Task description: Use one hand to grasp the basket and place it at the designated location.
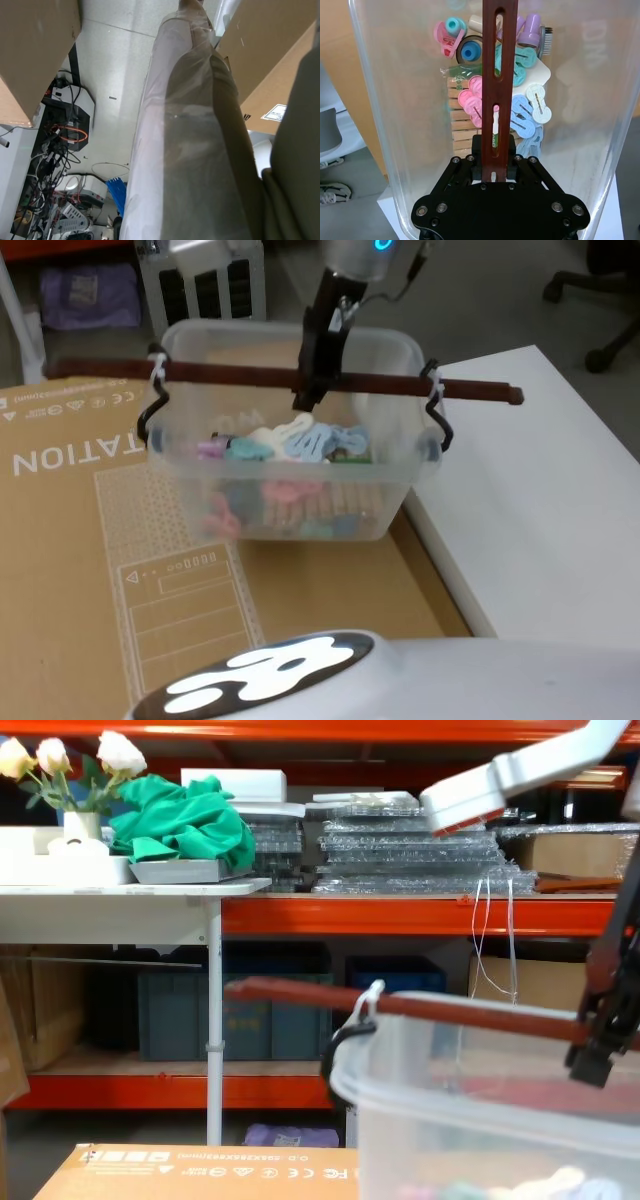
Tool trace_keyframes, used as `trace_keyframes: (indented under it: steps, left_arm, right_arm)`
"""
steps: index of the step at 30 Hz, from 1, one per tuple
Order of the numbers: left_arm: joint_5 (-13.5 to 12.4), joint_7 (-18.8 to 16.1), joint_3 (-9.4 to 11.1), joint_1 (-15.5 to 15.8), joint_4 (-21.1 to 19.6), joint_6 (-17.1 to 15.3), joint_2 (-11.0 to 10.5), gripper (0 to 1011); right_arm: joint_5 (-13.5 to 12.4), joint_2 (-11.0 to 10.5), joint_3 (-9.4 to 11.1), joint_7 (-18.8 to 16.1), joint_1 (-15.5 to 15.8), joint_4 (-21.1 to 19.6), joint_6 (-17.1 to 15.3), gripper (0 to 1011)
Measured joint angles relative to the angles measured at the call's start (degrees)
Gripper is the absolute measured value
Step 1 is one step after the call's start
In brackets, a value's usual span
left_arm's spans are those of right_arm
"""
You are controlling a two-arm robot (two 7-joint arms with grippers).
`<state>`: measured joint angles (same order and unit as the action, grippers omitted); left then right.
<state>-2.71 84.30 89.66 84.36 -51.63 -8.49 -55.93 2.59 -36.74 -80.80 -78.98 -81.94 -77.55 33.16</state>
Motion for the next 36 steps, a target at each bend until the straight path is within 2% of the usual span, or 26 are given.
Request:
trace_keyframes:
  steps: [9,19,24,25,27,34,36]
  left_arm:
    - [0.0,0.0,0.0,0.0,0.0,0.0,0.0,0]
    - [0.0,0.0,0.0,0.0,0.0,0.0,0.0,0]
    - [0.0,0.0,0.0,0.0,0.0,0.0,0.0,0]
    - [0.0,0.0,0.0,0.0,0.0,0.0,0.0,0]
    - [0.0,0.0,0.0,0.0,0.0,0.0,0.0,0]
    - [0.0,0.0,0.0,0.0,0.0,0.0,0.0,0]
    - [0.0,0.0,0.0,0.0,0.0,0.0,0.0,0]
  right_arm:
    - [0.0,-5.8,2.3,-1.5,-0.9,-3.8,-5.6,234]
    - [0.7,-13.8,4.9,-1.6,-0.7,-8.7,-11.1,233]
    - [0.9,-18.1,6.0,-0.9,0.3,-10.5,-13.4,234]
    - [0.9,-20.0,6.3,-0.3,0.9,-10.9,-14.4,233]
    - [0.9,-21.9,6.6,0.2,1.6,-11.0,-15.2,233]
    - [0.7,-26.6,7.6,2.2,4.1,-11.1,-17.1,233]
    - [0.7,-27.3,7.6,2.7,4.8,-10.8,-17.4,233]
